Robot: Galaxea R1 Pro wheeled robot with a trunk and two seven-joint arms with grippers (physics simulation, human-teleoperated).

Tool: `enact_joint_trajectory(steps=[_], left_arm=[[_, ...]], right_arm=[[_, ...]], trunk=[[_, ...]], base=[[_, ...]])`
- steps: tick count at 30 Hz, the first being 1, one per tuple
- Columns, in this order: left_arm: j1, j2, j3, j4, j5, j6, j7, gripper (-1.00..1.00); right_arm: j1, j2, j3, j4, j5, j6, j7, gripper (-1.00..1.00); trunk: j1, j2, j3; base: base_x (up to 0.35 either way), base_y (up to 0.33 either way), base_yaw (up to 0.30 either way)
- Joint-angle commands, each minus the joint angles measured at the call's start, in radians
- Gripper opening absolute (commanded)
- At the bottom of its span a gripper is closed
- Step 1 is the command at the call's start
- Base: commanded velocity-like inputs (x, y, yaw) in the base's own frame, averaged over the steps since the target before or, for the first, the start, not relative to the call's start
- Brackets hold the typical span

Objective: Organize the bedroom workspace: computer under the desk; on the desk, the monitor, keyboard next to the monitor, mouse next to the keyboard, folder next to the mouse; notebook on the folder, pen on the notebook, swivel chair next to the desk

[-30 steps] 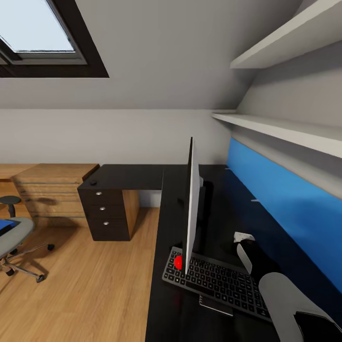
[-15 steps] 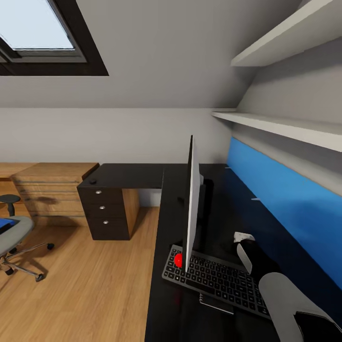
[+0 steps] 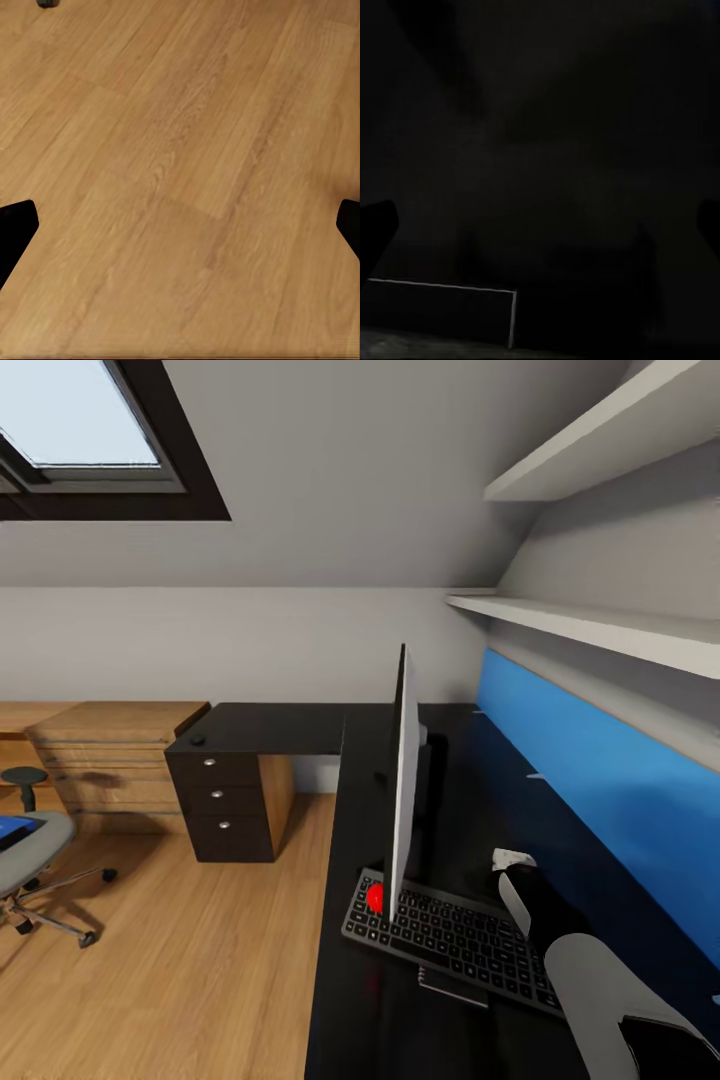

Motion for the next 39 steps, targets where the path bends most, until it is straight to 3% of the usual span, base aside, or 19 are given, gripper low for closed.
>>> enact_joint_trajectory(steps=[1,39], left_arm=[[-0.001,0.0,-0.001,0.0,0.004,-0.003,0.001,1.0],[-0.001,0.0,0.003,0.0,0.004,-0.003,0.0,1.0]], right_arm=[[0.0,0.0,-0.001,-0.001,-0.006,0.005,-0.004,1.0],[-0.001,-0.001,0.0,-0.001,-0.004,0.005,-0.004,1.0]], trunk=[[0.0,-0.001,-0.001],[0.0,-0.001,-0.001]], base=[[-0.209,0.0,0.0],[-0.036,0.0,0.0]])
